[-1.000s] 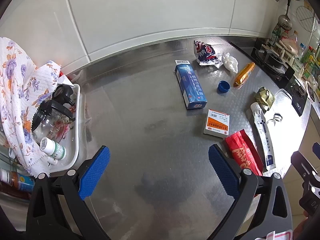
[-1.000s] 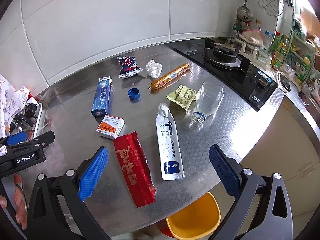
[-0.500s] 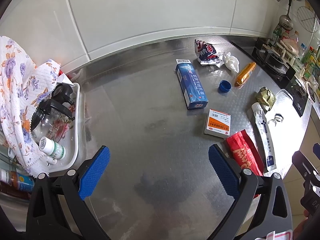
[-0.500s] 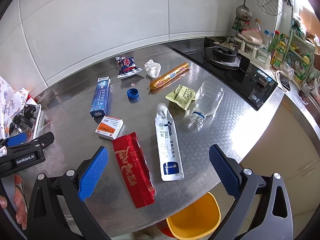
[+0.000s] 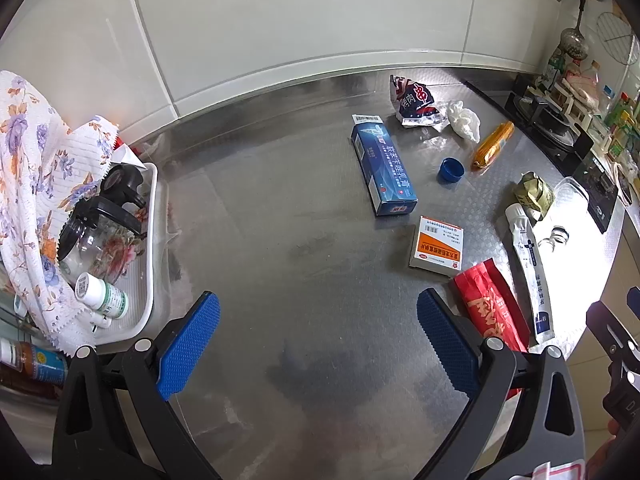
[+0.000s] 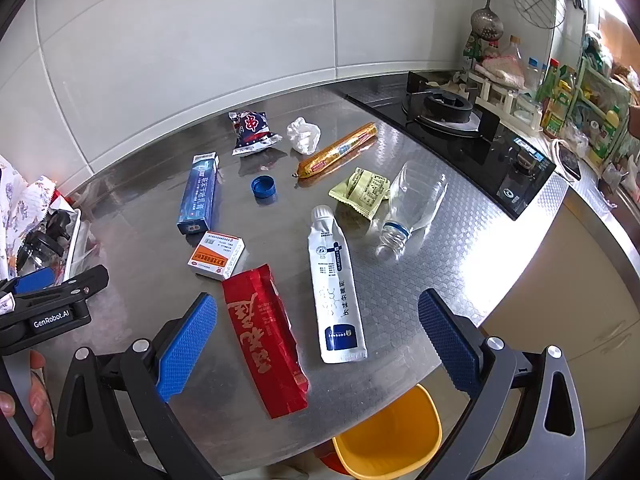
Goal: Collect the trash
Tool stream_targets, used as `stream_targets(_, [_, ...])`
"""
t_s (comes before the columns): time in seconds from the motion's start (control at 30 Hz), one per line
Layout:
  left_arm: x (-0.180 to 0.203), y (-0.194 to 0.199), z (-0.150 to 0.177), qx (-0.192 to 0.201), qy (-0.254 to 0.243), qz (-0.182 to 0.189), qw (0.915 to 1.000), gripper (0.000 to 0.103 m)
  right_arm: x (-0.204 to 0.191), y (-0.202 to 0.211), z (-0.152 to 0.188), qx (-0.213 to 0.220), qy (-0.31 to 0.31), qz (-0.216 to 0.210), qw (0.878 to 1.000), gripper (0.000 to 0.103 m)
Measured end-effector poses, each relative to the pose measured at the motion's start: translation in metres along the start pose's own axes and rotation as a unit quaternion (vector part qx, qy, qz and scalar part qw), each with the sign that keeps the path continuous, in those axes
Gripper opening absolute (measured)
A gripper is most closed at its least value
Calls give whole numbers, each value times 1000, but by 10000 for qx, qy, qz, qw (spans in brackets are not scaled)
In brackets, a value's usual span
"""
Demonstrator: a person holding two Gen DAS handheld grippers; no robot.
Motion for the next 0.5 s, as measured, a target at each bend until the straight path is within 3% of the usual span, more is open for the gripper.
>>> stream_targets(0.5, [6,-12,0,-151,-49,7,9999,98,7,-14,1,-144,-44,-34,9999,100])
Point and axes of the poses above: each gripper's, at about its wrist camera, not at the fingertips, and y roughly against the way its jaws point, x to its right, z to its underside, the point moved 4 cm from there along -y, roughly the way its jaws point, and after that the axes turned 11 degrees about -z, right-handed, at the moved point
